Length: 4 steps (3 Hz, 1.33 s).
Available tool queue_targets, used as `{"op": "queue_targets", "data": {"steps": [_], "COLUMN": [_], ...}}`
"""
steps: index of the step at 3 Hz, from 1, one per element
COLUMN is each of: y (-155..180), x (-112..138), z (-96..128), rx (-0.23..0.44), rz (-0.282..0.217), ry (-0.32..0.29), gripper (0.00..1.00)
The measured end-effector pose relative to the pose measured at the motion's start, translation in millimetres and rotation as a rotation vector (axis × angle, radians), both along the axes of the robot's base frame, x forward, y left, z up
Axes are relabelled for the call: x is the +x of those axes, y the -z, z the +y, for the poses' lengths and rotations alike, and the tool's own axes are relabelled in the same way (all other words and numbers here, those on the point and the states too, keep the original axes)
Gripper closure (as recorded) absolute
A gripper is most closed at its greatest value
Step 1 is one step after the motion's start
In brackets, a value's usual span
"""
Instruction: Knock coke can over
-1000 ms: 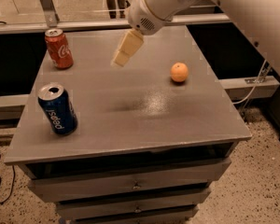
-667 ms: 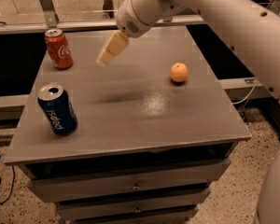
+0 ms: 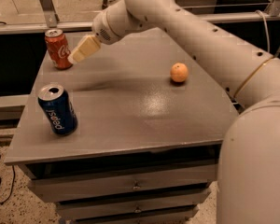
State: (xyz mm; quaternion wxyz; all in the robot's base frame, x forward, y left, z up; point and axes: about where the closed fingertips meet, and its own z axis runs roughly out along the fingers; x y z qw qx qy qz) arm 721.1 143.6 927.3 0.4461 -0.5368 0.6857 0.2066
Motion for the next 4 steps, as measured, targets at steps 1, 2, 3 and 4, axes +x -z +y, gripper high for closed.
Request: {"op": "queue_targets", "data": {"steps": [1,2,3,4], "y": [16.8,28.6,38.4,44.8], "x": [18.3,31.6,38.0,38.9], "z": [44.4,77.1,97.6,104.5], "rx": [0.113,0.185,0.224,0.244], "rz": [0.036,0.057,0.085,0.112], "ry": [0.007,0.014,0.026,0.042], "gripper": [0.0,0.0,0.1,0.33]}}
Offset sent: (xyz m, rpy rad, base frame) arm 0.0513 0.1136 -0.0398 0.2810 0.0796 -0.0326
